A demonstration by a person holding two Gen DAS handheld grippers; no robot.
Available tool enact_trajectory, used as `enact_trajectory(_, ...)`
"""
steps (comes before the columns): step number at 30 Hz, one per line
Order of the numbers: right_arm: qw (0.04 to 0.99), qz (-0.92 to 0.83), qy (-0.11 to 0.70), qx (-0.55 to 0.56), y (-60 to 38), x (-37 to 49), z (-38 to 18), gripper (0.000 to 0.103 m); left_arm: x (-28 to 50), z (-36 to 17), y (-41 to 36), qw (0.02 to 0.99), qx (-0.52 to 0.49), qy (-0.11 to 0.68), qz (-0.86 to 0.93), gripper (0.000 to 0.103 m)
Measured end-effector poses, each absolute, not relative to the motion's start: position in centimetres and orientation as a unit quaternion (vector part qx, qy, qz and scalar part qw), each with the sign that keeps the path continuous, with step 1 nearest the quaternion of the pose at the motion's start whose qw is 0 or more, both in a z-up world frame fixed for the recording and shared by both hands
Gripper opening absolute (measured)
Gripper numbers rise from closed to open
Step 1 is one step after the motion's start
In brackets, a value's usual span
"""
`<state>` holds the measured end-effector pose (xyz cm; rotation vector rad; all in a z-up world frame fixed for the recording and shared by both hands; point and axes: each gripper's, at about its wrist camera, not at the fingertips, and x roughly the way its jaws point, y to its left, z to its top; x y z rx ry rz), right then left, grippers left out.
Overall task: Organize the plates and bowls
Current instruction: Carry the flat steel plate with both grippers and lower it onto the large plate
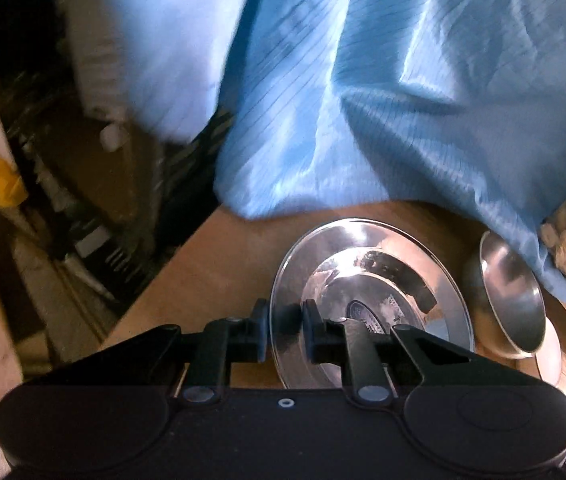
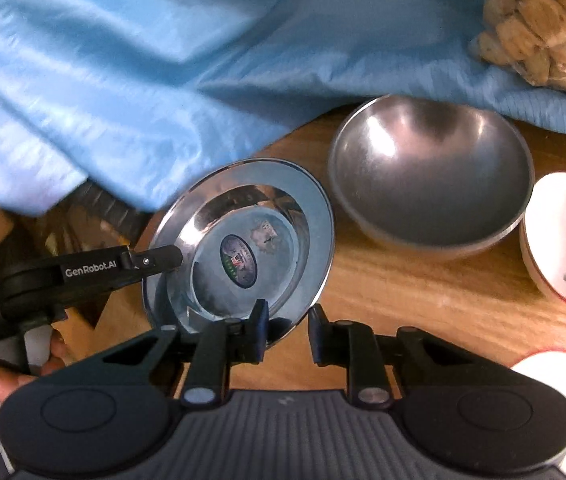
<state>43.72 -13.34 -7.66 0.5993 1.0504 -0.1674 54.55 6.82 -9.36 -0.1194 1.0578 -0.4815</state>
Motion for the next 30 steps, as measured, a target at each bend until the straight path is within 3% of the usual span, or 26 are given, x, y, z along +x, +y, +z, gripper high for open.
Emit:
enact_trajectory(16,0.859,-0.032,0.451,0.241,-15.2,36.8,-2.5,0.024,44.7,-5.3,5.9,0.853,-0.085,0.475,-0.197,0.019)
enact_trajectory(30,0.862,0.012,0.442,0.249,-17.3,30.6,-1.3,0.024,37.0,-3.9,4.4,0.867,-0.075,0.461,-0.174,0.020)
